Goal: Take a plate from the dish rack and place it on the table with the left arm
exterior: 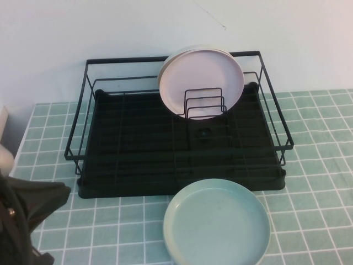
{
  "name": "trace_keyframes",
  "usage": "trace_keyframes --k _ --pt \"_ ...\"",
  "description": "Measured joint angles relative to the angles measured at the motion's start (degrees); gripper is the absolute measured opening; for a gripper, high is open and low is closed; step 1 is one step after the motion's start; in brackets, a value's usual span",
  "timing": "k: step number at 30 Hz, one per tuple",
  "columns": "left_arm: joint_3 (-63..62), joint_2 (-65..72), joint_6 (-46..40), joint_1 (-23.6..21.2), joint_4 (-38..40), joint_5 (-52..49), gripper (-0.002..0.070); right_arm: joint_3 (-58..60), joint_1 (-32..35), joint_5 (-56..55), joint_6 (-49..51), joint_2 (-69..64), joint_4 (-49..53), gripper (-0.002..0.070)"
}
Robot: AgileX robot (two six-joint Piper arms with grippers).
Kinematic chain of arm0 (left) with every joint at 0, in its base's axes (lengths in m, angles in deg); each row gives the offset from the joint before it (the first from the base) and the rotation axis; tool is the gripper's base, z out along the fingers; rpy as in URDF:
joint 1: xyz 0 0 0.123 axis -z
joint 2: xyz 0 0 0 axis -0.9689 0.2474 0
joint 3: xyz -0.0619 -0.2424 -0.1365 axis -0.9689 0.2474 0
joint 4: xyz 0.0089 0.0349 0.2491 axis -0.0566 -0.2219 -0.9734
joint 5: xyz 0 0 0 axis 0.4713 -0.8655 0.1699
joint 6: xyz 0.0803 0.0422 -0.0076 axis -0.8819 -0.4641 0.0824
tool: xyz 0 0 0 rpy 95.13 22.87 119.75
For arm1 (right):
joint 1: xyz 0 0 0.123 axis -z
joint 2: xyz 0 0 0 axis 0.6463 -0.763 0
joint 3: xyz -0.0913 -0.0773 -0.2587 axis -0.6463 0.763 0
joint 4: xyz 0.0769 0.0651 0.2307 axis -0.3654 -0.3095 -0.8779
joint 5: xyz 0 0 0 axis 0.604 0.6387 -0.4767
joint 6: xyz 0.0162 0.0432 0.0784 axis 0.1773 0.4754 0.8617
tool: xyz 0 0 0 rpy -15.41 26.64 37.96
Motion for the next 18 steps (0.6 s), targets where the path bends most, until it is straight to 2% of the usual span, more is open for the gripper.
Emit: trace_keyframes --k 12,15,18 --pt "0.1 -0.1 0.0 0.0 -0.7 1.4 -0.0001 0.0 0.0 0.0 0.0 0.0 0.0 -0.0001" --pt "2.8 -0.8 0.6 0.0 -3.5 7.1 -0.0001 0.0 0.0 0.0 0.0 0.0 0.0 -0.0001" --pt "9.0 -3.8 5.4 0.0 -8.6 16.1 -0.0001 0.0 0.0 0.0 0.0 0.0 0.0 -0.0001"
